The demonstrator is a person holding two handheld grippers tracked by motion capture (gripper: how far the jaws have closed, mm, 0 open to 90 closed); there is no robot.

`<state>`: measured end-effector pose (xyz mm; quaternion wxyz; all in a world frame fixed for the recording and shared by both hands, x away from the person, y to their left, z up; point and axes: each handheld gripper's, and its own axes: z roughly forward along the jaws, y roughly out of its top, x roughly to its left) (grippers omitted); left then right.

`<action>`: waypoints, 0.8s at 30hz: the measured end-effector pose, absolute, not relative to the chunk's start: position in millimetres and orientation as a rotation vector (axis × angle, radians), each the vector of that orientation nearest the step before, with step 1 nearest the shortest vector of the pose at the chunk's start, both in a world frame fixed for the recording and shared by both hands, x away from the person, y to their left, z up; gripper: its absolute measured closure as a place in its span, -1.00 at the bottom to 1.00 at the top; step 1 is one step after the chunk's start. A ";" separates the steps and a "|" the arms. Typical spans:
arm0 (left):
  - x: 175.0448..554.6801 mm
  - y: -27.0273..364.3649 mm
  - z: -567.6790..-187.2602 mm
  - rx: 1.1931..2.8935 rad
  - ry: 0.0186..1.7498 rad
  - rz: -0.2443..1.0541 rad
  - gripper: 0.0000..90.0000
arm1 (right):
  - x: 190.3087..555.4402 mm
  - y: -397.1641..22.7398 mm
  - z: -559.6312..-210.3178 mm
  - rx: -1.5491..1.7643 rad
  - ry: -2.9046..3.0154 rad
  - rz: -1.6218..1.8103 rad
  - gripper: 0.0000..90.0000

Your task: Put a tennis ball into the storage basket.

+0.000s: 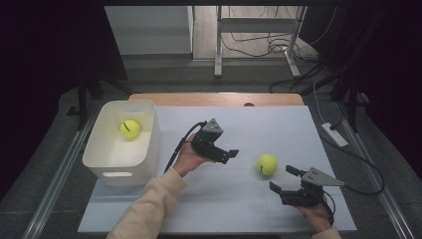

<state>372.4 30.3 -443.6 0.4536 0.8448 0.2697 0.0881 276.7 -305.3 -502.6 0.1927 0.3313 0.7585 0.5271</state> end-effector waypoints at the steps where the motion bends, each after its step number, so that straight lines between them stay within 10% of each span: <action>1: 372.4 29.2 -444.0 2.081 0.664 0.216 -0.85 | 276.5 -305.3 -502.6 0.930 2.128 1.480 -0.79; 24: 377.8 11.4 -457.0 2.101 0.634 0.185 -0.86 | 276.2 -302.4 -500.4 0.917 2.123 1.498 -0.78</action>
